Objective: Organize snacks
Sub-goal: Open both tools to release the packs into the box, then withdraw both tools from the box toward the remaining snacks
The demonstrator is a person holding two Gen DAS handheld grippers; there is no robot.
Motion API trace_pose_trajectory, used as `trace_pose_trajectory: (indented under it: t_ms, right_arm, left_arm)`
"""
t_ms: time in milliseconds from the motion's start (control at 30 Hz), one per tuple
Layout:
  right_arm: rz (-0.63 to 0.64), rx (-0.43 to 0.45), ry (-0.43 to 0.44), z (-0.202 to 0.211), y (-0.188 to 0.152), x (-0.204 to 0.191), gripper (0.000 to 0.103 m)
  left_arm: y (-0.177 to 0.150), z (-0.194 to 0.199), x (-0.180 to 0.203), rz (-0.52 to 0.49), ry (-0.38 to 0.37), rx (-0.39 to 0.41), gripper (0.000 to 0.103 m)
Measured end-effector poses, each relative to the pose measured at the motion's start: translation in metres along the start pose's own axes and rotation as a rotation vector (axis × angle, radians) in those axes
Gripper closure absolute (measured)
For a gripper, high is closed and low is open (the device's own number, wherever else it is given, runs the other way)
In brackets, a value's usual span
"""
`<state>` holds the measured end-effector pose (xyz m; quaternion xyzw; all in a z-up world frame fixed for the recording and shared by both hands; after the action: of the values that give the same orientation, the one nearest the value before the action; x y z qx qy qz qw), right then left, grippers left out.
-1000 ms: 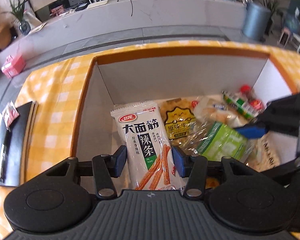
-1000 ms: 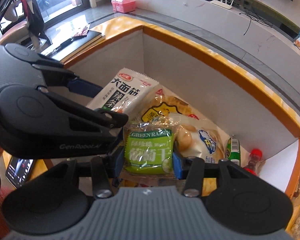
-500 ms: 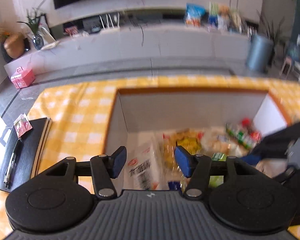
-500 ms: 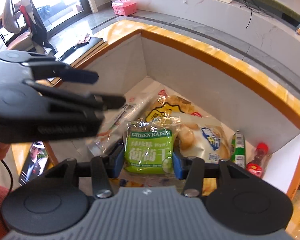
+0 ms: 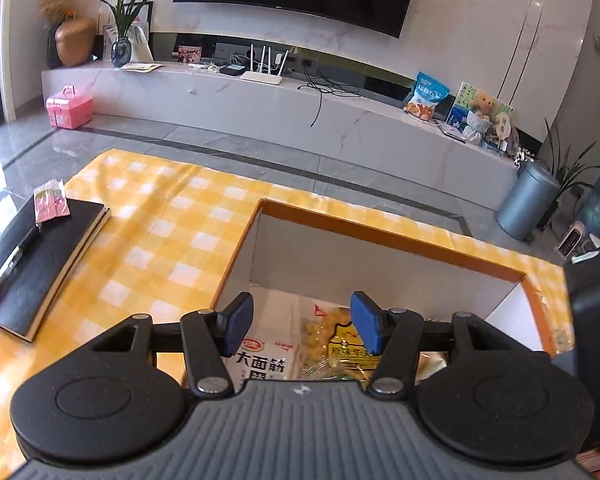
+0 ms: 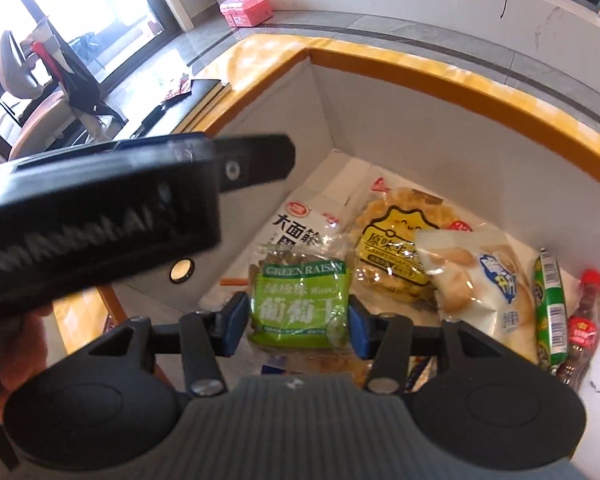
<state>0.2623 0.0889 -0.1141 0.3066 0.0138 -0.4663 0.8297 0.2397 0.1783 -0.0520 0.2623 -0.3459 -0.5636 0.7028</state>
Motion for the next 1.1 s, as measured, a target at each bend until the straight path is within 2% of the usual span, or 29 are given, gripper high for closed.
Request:
trace_pose_trajectory:
  t_ms: [200,367,533,667,800,900,1100]
  right_arm:
    - [0.047,0.047,-0.067,0.010,0.001,0.000,0.052]
    - [0.125,0.129,-0.202,0.040,0.000,0.010,0.052]
    - [0.124,0.253,-0.294,0.092,-0.013,0.032,0.052]
    - [0.058,0.365,-0.334,0.139,-0.031,0.060,0.052]
    - [-0.024,0.439,-0.384,0.183,-0.053,0.088,0.050]
    - [-0.052,0.474,-0.439,0.210,-0.071,0.107,0.045]
    - [-0.135,0.513,-0.528,0.241,-0.105,0.149,0.045]
  left_arm:
    - [-0.005,0.010,0.012,-0.019,0.016,0.009,0.037]
    - [-0.004,0.024,0.026,-0.027,0.003,0.077,0.037]
    - [-0.004,0.041,0.050,-0.015,-0.062,0.152,0.037]
    - [-0.011,0.053,0.086,-0.050,-0.125,0.201,0.036]
    - [-0.024,0.053,0.123,-0.099,-0.177,0.186,0.036]
    - [-0.037,0.048,0.150,-0.121,-0.223,0.153,0.036]
    - [-0.060,0.037,0.204,-0.198,-0.319,0.073,0.036]
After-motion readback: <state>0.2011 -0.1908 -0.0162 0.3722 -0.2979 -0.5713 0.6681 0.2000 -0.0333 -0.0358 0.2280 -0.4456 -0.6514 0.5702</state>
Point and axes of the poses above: each gripper's, at about its wrist camera, not at the fingertips, and z roughly against the way its jaws point, x to its right, y to its top, the point moved 8 cm from there along -z, roughly the way its jaws point, and after that the axes turned 4 degrees about x, right-handed, at the moved point
